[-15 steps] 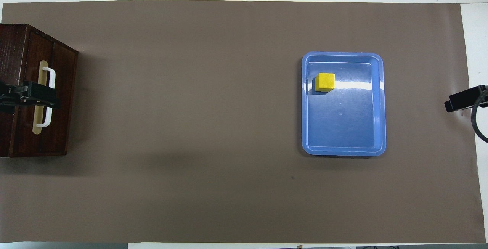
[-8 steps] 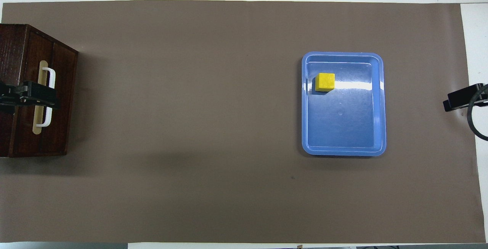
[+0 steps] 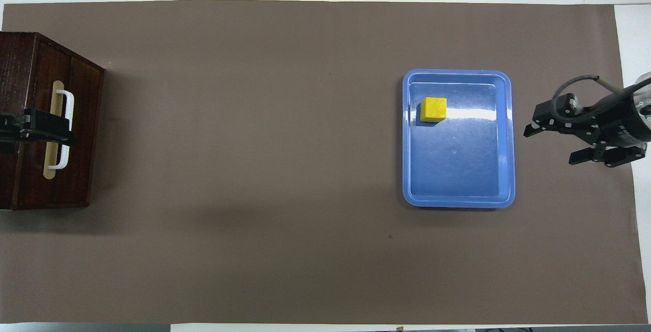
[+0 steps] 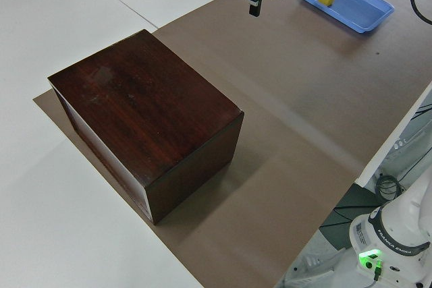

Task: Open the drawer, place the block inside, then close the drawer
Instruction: 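Move the right gripper toward the yellow cube in the blue tray, then close the right gripper on the yellow cube while the left gripper pulls the drawer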

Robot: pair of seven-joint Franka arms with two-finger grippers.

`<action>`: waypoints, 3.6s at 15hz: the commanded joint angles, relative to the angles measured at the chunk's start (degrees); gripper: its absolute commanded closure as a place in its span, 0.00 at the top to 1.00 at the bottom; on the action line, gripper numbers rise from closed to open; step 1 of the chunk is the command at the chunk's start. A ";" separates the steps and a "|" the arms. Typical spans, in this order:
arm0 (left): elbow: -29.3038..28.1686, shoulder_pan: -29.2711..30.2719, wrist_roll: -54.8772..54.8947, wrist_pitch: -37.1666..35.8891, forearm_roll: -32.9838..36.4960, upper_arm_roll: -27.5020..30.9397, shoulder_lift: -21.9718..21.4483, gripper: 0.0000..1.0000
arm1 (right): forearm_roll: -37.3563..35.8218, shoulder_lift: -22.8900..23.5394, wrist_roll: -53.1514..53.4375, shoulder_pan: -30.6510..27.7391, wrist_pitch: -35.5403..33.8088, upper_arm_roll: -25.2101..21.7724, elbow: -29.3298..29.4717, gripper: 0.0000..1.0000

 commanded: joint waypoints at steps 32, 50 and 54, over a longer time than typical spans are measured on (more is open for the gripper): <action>-14.55 -7.21 1.13 25.00 27.92 -0.86 8.93 1.00 | 36.44 33.72 21.82 -1.73 18.61 -0.09 5.52 1.00; -22.55 -0.27 0.34 35.98 34.72 -0.42 9.55 1.00 | 36.35 33.63 21.74 -0.15 19.40 -0.09 4.12 0.73; -22.99 0.44 -0.97 36.60 34.89 -0.42 9.90 1.00 | 36.35 33.63 21.74 -0.24 19.40 -0.18 4.03 0.73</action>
